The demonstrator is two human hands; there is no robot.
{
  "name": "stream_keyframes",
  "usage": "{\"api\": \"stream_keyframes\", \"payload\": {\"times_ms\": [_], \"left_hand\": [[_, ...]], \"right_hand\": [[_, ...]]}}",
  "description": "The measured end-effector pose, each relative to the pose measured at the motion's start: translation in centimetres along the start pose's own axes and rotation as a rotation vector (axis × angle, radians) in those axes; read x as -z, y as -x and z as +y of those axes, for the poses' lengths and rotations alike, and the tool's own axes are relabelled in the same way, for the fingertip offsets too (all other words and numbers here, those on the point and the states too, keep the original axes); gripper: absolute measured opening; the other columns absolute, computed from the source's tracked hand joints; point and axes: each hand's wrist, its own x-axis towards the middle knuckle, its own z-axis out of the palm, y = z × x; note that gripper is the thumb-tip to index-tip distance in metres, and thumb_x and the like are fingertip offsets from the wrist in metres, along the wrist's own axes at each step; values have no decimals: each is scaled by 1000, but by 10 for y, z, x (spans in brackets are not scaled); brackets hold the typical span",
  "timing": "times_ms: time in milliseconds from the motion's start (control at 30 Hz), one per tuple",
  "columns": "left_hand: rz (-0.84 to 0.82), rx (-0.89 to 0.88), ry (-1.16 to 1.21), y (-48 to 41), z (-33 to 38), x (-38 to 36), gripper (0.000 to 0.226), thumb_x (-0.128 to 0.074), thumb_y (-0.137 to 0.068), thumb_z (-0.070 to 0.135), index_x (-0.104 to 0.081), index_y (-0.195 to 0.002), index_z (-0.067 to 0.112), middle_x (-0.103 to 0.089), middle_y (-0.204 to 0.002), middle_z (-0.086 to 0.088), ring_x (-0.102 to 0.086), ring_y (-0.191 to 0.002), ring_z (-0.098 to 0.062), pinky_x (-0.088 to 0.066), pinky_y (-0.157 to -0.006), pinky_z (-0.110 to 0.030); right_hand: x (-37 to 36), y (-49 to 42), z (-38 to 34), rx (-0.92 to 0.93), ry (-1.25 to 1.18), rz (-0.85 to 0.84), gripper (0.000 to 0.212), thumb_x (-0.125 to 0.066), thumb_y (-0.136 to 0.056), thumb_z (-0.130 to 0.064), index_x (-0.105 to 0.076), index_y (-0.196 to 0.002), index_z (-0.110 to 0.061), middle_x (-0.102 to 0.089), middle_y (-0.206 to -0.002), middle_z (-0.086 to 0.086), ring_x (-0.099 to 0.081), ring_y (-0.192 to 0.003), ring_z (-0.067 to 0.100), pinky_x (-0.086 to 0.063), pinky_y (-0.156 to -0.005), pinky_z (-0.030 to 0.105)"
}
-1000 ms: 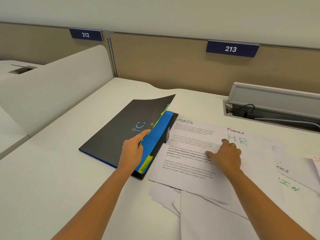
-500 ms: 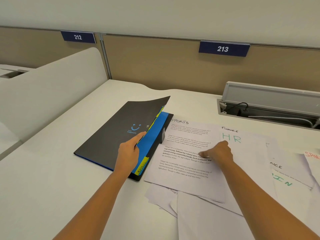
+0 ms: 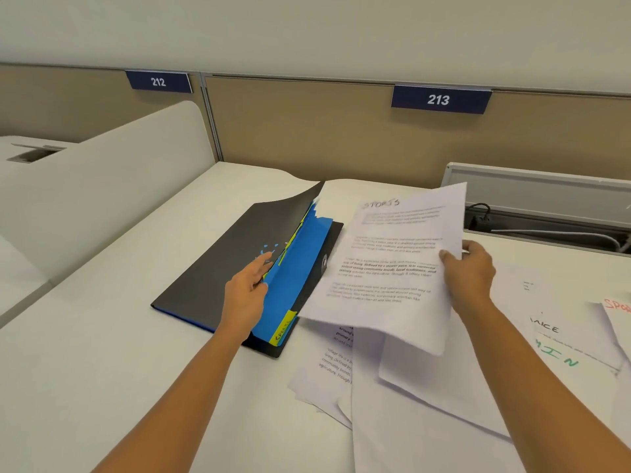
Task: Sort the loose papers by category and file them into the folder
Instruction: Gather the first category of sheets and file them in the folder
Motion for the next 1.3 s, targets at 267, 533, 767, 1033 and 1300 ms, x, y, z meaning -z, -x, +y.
{"api": "stream_keyframes", "payload": {"times_ms": [267,533,767,1033,1300], "left_hand": [[-21,24,82,0,10,6,48,-40,-93,-7,-46,-136,14,-51,-136,-3,-46,-112,-5,-49,-56,-4],[-19,-45,-31,-5,31,29,50,-40,-90,-10,-50,-131,16,-55,-133,-1,-55,-117,-26,-50,-76,-14],[-44,-186,-358,-1,46,52,50,-37,-91,-10,-48,-133,14,-59,-125,-9,-51,-78,-3,-38,-76,-15],[-59,-246,-596,-3,46,59,49,-36,-94,-4,-41,-138,17,-60,-118,-20,-61,-82,-33,-50,-75,-35],[-104,-250,-659,6,47,54,49,-36,-94,-5,-41,-138,14,-59,-120,-18,-44,-59,-14,-30,-52,-14]], "right_hand": [[2,7,-14,3,-110,9,32,-58,-91,-13,-52,-123,-8,-60,-123,12,-60,-106,32,-48,-93,43],[-32,44,-22,56,-66,-150,32,-55,-93,-15,-48,-124,-9,-60,-116,10,-59,-97,28,-48,-84,40],[-46,63,-28,8,-98,-286,18,-49,-91,-10,-44,-108,-12,-54,-95,6,-53,-82,24,-50,-77,41],[-33,69,-40,69,0,-349,36,-52,-91,-10,-38,-124,-7,-54,-122,10,-55,-94,27,-54,-79,43],[-33,72,-52,-12,-34,-571,32,-46,-91,1,-37,-118,-14,-51,-128,10,-62,-96,30,-53,-56,31]]}}
